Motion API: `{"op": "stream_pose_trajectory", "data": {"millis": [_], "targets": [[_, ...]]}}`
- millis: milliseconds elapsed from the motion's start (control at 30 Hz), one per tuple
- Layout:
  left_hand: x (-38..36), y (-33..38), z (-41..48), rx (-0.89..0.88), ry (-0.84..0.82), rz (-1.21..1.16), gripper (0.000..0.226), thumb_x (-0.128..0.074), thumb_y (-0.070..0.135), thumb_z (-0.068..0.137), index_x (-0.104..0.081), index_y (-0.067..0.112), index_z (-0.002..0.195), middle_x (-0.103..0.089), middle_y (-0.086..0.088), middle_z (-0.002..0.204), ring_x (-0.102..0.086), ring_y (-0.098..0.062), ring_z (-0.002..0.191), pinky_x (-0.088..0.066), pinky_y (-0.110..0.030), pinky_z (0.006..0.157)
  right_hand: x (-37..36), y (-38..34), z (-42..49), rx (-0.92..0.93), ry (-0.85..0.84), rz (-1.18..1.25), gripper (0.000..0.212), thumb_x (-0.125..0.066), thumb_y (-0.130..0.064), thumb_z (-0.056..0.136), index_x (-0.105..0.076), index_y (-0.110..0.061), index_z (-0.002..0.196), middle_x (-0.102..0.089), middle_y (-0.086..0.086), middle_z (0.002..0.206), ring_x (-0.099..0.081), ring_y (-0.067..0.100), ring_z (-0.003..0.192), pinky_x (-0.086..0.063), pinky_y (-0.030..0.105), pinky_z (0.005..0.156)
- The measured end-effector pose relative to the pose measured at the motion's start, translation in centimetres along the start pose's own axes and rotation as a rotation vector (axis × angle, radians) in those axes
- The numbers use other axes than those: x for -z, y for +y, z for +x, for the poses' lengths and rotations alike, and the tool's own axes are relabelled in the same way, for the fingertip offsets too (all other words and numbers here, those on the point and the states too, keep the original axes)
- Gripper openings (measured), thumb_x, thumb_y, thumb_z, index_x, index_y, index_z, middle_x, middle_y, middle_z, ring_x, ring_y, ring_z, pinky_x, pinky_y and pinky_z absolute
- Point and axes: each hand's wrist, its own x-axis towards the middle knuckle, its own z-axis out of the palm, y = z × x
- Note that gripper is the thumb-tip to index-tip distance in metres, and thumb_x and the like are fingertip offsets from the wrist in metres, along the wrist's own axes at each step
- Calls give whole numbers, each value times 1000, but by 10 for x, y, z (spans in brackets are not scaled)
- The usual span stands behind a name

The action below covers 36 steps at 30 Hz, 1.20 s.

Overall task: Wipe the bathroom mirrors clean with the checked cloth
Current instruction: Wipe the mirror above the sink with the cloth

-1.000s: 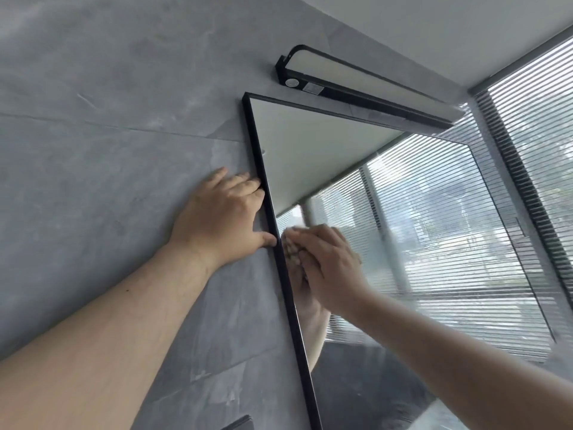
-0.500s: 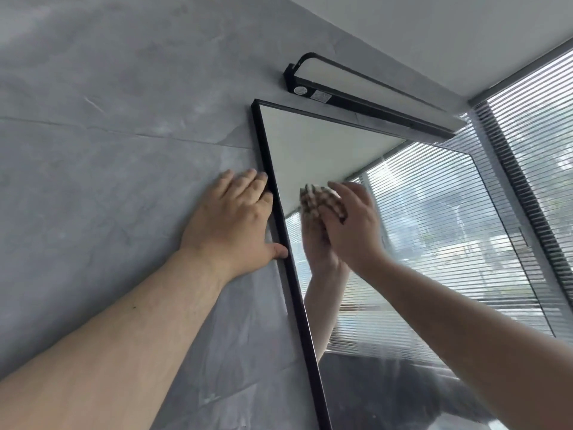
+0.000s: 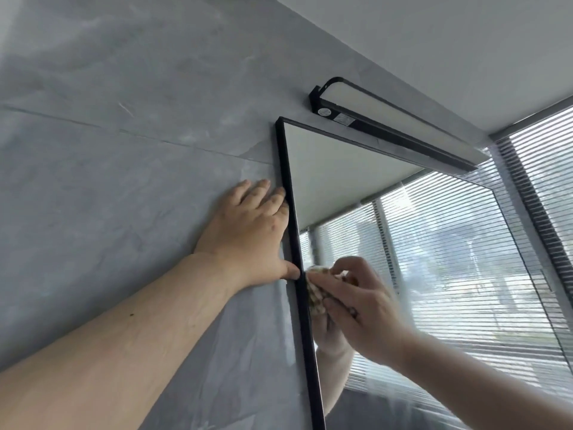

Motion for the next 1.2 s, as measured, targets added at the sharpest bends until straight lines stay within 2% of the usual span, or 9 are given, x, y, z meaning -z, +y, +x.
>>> {"op": "stream_pose_trajectory", "data": {"millis": [133, 267, 500, 633, 733, 867, 967, 1067, 1200], "targets": [[1, 1, -1, 2, 12, -12, 113, -51, 86, 72, -24, 15, 155, -9, -2, 167, -1, -24, 153, 0, -44, 124, -4, 5, 3, 9, 0, -12, 38, -52, -27, 94, -64, -33, 129, -55, 0, 113, -57, 12, 86, -55, 35, 69], [0, 0, 0, 0, 7, -27, 112, -50, 86, 73, -23, 15, 156, -7, -2, 167, 2, -24, 154, 2, -44, 124, -13, 17, 54, -165, 64, 21, 39, -51, -31, 93, -64, -32, 130, -53, -1, 113, -58, 19, 95, -56, 43, 79], [-3, -1, -1, -6, 15, -31, 113, -48, 85, 74, -18, 14, 157, -7, -3, 167, 2, -25, 154, 3, -46, 124, -11, 56, 123, -494, 126, -3, 37, -54, -21, 97, -62, -30, 132, -46, -5, 111, -51, 16, 108, -48, 42, 102], [1, -1, -1, -13, 5, -44, 112, -50, 85, 74, -20, 14, 156, -9, -3, 167, 2, -24, 153, 3, -45, 124, -6, 32, 96, -362, 56, -9, 38, -58, -20, 95, -64, -33, 130, -45, -8, 110, -44, 4, 100, -47, 30, 94], [7, 0, -3, -8, -40, -66, 115, -55, 85, 70, -24, 14, 156, -14, -2, 166, -3, -23, 153, 0, -43, 124, 3, 7, 55, -176, -87, 46, 40, -53, -32, 91, -65, -34, 129, -48, -6, 109, -52, 9, 94, -46, 23, 82], [24, -13, 12, -67, -30, 5, 108, -60, 87, 61, -46, 17, 143, -41, -1, 152, -33, -24, 141, -22, -39, 116, 15, -2, 1, -17, -227, -1, 42, -52, -32, 94, -57, -35, 135, -47, -8, 115, -54, 6, 91, -45, 20, 79], [29, -30, 26, -44, -13, 109, 135, -46, 98, 53, -28, 9, 153, -29, -8, 160, -23, -26, 147, -15, -42, 121, 13, -1, -9, 26, -170, -70, 40, -52, -30, 94, -58, -34, 134, -49, -5, 114, -55, 8, 89, -38, 11, 86], [18, -32, 32, -32, -30, 139, 141, -35, 102, 54, -11, 8, 157, -8, -10, 166, -3, -25, 153, -2, -47, 124, -1, 1, 11, -20, -80, -17, 38, -49, -28, 94, -61, -30, 131, -51, -2, 111, -58, 14, 88, -51, 24, 78], [13, -32, 33, -29, -13, 92, 140, -35, 102, 54, -12, 10, 158, -7, -9, 167, -2, -23, 154, 0, -47, 124, -16, 12, 77, -153, 20, 55, 40, -48, -33, 94, -66, -26, 129, -51, 2, 110, -58, 20, 91, -53, 36, 80]]}}
